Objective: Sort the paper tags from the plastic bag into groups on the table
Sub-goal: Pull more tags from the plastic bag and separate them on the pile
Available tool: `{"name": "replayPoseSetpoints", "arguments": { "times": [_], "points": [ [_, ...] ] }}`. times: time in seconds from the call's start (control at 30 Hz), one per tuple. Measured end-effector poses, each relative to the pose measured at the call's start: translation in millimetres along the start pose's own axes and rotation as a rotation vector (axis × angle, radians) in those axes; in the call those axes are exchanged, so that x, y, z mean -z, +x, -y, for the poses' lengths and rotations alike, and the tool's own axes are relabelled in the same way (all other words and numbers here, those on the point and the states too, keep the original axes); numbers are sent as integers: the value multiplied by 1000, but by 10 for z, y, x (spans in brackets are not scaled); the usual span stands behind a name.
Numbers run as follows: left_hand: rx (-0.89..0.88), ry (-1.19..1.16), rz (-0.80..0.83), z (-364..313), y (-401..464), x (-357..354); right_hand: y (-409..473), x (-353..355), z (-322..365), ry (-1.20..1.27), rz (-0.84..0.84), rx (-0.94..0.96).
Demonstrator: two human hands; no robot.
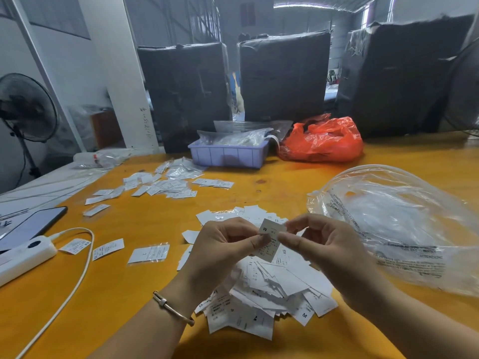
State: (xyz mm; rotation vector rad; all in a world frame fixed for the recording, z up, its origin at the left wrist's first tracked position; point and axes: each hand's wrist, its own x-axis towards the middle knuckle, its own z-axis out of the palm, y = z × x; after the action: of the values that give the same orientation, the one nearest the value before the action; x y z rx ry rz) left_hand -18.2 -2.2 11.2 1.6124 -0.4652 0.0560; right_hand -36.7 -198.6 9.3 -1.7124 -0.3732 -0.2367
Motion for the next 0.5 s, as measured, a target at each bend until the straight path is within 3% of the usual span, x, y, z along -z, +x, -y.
{"name": "replayPoseSetpoints", "arguments": {
  "times": [0.17,0.33,0.5],
  "points": [
    [24,51,26,5,-19,3,28,-7,-4,76,42,-116],
    [41,95,-106,23,5,60,76,47,15,271,2,-200],
    [31,122,-141,26,12,47,98,78,-55,263,-36,-240]
  ]
}}
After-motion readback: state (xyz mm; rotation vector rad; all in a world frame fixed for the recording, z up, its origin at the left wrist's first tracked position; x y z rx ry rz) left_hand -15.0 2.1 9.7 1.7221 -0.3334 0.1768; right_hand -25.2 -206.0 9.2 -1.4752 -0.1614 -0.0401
